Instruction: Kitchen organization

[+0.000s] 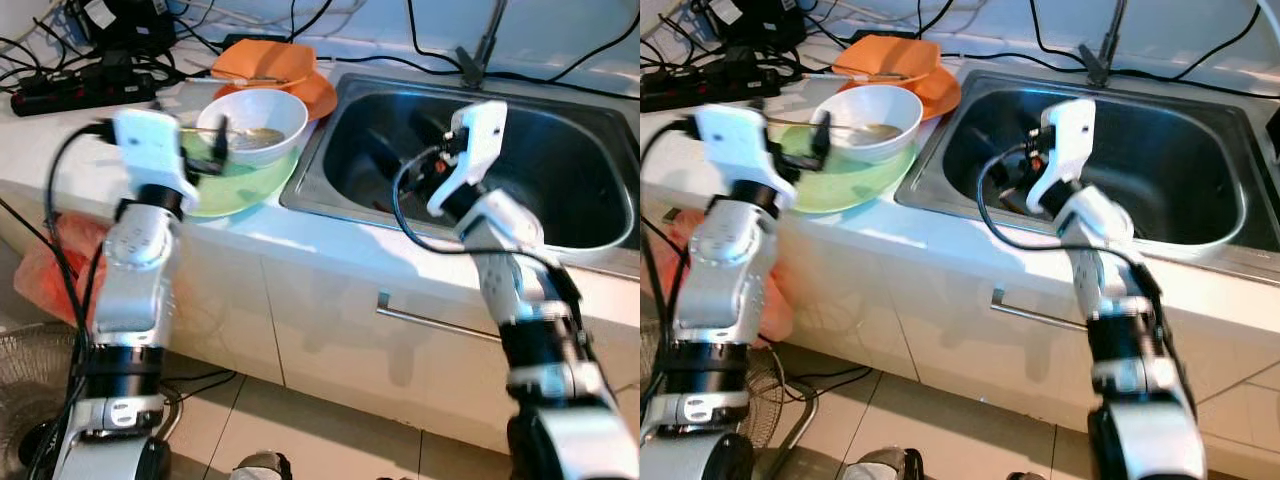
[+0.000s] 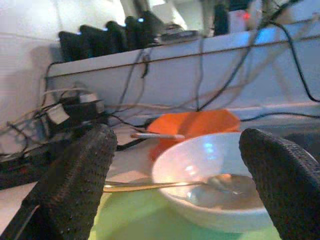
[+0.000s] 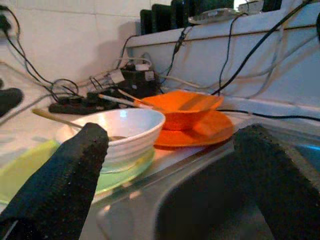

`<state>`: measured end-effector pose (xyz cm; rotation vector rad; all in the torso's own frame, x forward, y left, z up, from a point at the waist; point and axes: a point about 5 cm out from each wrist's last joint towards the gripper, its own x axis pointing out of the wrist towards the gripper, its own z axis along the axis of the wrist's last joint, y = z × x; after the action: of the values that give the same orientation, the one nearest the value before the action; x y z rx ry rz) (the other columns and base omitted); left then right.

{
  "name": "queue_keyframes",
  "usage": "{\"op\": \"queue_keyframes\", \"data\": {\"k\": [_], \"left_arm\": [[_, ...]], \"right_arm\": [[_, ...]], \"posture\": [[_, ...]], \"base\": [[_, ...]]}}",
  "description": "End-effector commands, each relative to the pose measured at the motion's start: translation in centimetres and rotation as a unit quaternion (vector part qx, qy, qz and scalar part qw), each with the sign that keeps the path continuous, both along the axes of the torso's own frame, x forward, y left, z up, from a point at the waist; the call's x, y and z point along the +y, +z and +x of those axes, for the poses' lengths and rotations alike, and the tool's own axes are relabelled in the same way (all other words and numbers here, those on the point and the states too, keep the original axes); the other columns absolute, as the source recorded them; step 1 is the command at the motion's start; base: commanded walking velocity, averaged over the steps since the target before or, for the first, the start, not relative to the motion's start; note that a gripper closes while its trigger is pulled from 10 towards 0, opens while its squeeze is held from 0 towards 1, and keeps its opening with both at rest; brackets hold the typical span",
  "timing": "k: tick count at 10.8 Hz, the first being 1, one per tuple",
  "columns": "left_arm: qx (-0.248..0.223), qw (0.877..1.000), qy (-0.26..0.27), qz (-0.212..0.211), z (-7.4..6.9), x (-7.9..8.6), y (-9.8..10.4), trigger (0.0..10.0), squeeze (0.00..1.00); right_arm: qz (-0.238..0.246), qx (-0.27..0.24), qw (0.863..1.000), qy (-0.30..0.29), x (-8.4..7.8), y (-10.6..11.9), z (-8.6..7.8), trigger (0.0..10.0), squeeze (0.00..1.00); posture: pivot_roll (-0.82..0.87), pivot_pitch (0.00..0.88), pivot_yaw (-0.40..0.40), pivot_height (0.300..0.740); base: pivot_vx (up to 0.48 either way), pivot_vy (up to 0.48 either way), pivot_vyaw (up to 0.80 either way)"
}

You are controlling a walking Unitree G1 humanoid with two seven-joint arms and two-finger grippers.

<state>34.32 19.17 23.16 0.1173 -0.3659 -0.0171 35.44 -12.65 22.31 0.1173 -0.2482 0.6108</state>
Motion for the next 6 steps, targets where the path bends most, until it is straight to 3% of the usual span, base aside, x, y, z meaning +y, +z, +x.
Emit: {"op": "queue_keyframes", "data": {"k": [1, 2, 3, 4, 6], "left_arm": [[0.003, 1.000, 0.016, -0.027, 0.3, 0.6, 0.1, 10.0, 1.00], [0.010, 0.998, 0.020, -0.059, 0.6, 1.0, 0.0, 10.0, 1.00], [0.012, 0.997, 0.018, -0.073, 0.8, 1.1, 0.1, 10.0, 0.69], [0.023, 0.991, 0.017, -0.129, 1.4, 1.7, 0.2, 10.0, 0.00], [0.032, 0.986, 0.024, -0.163, 2.0, 2.5, 0.2, 10.0, 0.00]], "right_arm": [[0.014, 0.001, 1.000, 0.001, 0.1, 0.2, -0.5, 10.0, 1.00], [0.021, 0.007, 1.000, 0.000, 0.3, 0.0, -0.8, 10.0, 0.63], [0.024, 0.009, 1.000, 0.000, 0.5, -0.1, -1.0, 10.0, 0.00], [0.033, 0.017, 0.999, -0.001, 0.6, -0.2, -1.6, 10.0, 0.00], [0.045, 0.023, 0.999, -0.002, 0.6, -0.2, -2.2, 10.0, 0.00]], "posture": [[0.20, 0.077, 0.024, 0.740], [0.20, 0.077, 0.024, 0.740], [0.19, 0.078, 0.026, 0.740], [0.19, 0.078, 0.029, 0.740], [0.18, 0.077, 0.034, 0.740]], "base": [[0.000, 0.000, 0.00], [0.000, 0.000, 0.00], [0.000, 0.000, 0.00], [0.000, 0.000, 0.00], [0.000, 0.000, 0.00]]}}
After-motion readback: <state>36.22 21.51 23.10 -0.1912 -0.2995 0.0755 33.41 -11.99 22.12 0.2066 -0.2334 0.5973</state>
